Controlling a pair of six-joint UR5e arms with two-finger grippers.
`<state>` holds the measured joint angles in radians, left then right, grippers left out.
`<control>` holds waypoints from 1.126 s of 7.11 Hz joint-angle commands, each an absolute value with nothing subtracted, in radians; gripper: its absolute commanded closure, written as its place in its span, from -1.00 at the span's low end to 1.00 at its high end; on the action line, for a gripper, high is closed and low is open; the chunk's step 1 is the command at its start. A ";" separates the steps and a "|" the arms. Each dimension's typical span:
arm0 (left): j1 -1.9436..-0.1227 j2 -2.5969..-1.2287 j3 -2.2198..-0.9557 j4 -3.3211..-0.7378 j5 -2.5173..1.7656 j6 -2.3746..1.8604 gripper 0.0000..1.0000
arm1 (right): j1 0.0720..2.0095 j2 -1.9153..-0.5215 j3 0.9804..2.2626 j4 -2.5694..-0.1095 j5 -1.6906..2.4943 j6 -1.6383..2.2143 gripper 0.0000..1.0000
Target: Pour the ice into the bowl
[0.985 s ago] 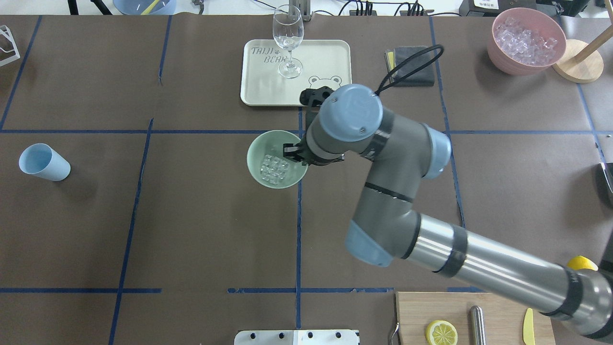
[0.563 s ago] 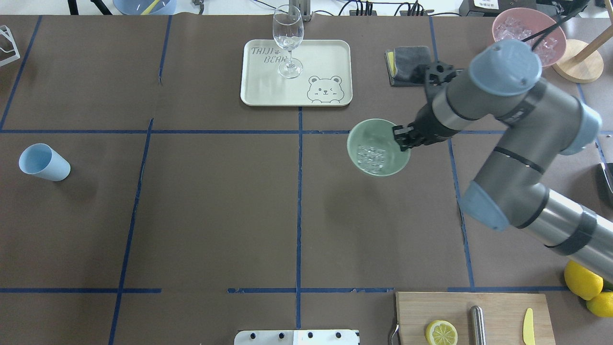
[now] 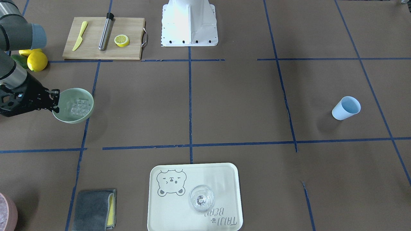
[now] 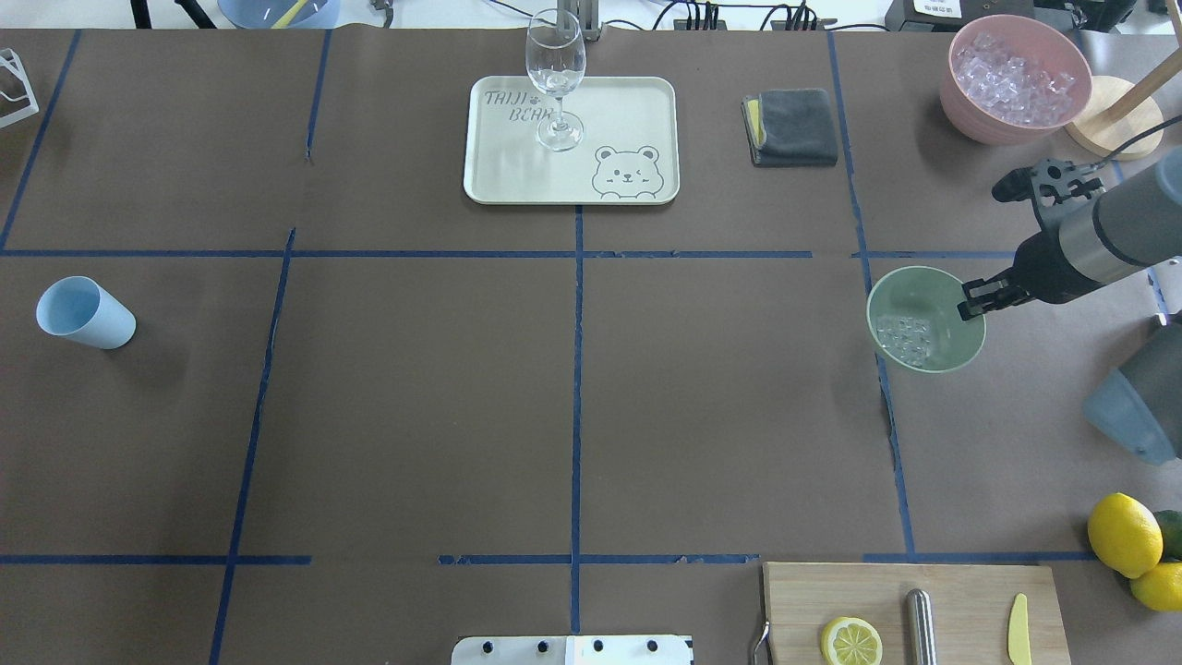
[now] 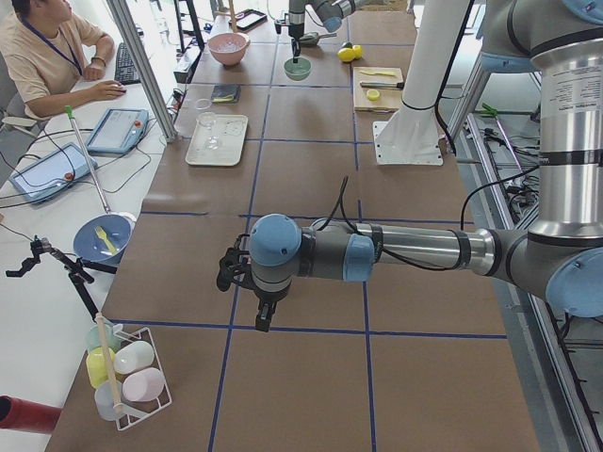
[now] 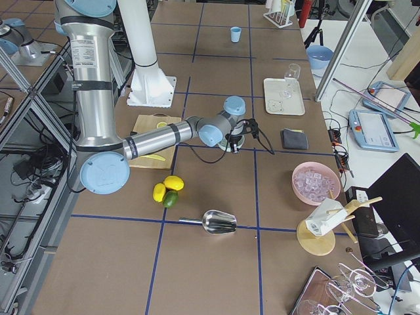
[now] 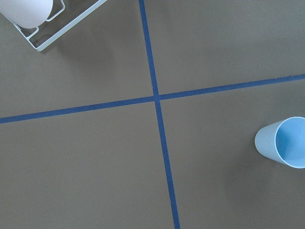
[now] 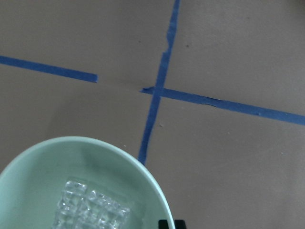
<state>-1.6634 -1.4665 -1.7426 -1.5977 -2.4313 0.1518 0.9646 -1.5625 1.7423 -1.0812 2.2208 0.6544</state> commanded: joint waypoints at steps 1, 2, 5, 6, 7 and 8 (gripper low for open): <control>-1.663 -1.466 -1.743 -1.600 -2.431 0.152 -1.00 | 1.043 -1.656 1.564 -0.782 2.322 0.624 1.00; -1.663 -1.466 -1.743 -1.617 -2.431 0.152 -1.00 | 1.077 -1.658 1.477 -0.693 2.360 0.621 1.00; -1.663 -1.465 -1.743 -1.620 -2.431 0.152 -1.00 | 1.124 -1.646 1.466 -0.684 2.364 0.624 -0.99; -1.663 -1.465 -1.743 -1.620 -2.431 0.152 -1.00 | 1.159 -1.652 1.468 -0.690 2.368 0.623 -1.00; -1.663 -1.465 -1.743 -1.620 -2.431 0.152 -1.00 | 1.192 -1.651 1.474 -0.725 2.370 0.620 -1.00; -1.663 -1.465 -1.743 -1.620 -2.431 0.152 -1.00 | 1.237 -1.648 1.471 -0.768 2.368 0.551 -1.00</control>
<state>-1.6629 -1.4649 -1.7426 -1.6198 -2.4314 0.1519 1.1886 -1.6498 1.4711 -0.7252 2.3682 0.6025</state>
